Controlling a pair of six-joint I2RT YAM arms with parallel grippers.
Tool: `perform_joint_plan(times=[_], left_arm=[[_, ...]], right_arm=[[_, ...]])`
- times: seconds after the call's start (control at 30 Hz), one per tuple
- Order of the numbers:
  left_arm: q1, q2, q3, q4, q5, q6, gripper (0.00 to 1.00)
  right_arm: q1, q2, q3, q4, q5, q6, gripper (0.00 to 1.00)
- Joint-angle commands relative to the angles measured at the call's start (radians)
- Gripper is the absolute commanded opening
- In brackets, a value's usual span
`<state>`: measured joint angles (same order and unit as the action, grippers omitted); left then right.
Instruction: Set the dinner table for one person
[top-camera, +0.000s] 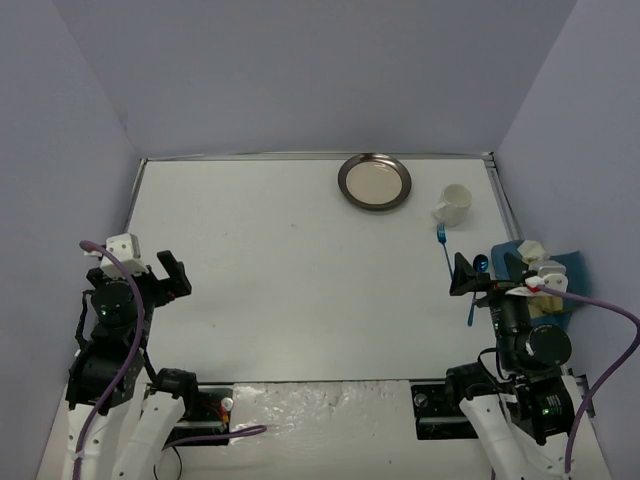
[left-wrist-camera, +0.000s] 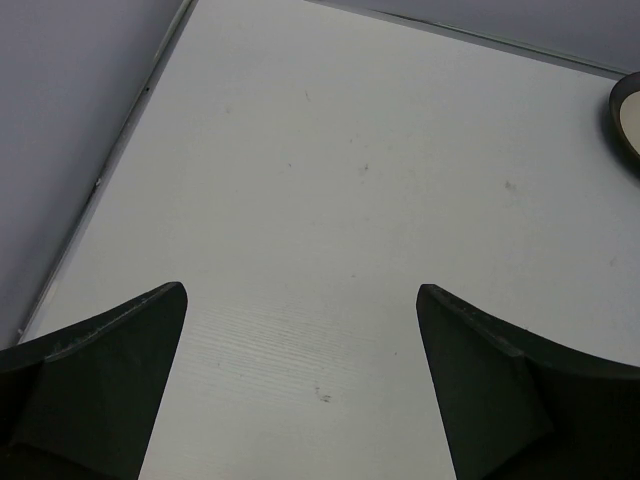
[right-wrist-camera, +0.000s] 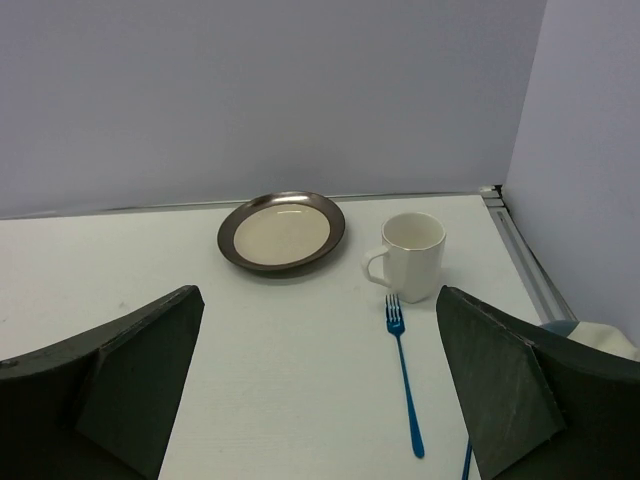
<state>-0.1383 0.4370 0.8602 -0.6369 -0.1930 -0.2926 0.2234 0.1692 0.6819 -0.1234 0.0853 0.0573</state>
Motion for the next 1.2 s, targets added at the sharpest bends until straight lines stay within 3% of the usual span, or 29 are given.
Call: perform_joint_plan(times=[0.0,0.33,0.63,0.9,1.17], left_arm=[[-0.004,0.023,0.003,0.083,0.005,-0.011,0.97],[-0.004,0.058,0.007,0.066,0.009,-0.017,0.97],[-0.025,0.033,0.011,0.040,-0.030,-0.023,0.97],[-0.063,-0.009,0.015,0.021,-0.074,-0.014,0.97],[-0.096,-0.036,0.014,0.016,-0.095,-0.005,0.97]], right_arm=[[-0.002,0.097,0.040,0.065,0.056,0.042,1.00],[-0.001,0.475,0.214,-0.015,0.236,0.211,1.00],[-0.028,0.835,0.254,-0.091,0.580,0.498,1.00],[-0.239,1.158,0.266,-0.076,0.614,0.647,1.00],[-0.322,1.345,0.305,-0.023,0.675,0.651,1.00]])
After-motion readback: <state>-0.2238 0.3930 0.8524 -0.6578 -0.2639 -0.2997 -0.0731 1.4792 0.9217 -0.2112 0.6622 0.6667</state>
